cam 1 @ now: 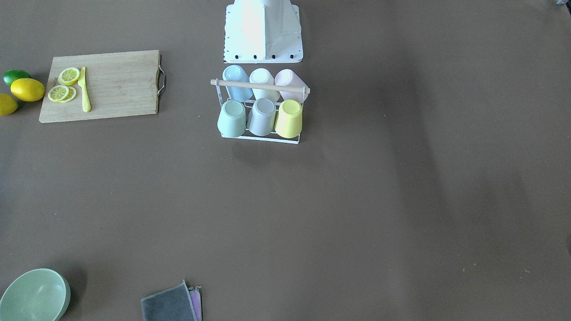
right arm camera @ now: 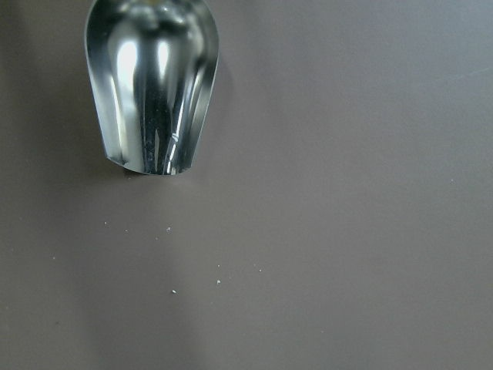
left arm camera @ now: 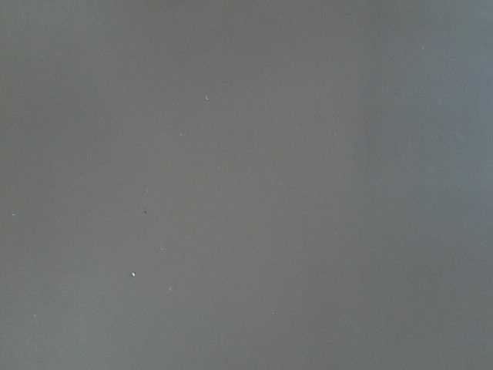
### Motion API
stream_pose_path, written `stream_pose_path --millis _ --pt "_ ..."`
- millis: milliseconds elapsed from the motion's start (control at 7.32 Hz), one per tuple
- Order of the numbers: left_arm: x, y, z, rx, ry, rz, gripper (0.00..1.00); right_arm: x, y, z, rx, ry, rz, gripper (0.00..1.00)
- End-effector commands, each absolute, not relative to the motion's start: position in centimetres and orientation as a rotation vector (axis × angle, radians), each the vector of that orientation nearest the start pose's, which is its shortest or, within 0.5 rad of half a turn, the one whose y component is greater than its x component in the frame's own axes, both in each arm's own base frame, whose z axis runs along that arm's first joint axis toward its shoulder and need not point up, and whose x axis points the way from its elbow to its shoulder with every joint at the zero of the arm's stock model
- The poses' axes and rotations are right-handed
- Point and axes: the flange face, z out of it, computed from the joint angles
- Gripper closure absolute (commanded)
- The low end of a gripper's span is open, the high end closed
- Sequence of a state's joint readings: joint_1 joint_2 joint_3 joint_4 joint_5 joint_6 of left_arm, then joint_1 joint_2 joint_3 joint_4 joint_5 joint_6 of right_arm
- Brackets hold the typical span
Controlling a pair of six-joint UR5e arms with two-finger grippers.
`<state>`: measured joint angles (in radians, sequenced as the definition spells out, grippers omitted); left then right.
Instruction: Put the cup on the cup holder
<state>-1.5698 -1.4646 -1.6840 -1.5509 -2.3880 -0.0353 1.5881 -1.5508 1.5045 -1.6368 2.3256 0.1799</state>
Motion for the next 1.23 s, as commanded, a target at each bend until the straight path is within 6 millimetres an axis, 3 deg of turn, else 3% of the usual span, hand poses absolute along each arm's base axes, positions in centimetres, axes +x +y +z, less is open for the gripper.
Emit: stream_pose_path --millis 0,1093 --pt "-6.1 -44.4 64.9 -0.020 0.816 -0.034 0.02 7.3 -48.9 68.9 -0.170 -0.744 0.232 0.00" --pt "-6.1 -44.4 65.1 -0.021 0.814 -0.029 0.02 7.1 -49.7 67.9 -0.147 -0.745 0.211 0.00"
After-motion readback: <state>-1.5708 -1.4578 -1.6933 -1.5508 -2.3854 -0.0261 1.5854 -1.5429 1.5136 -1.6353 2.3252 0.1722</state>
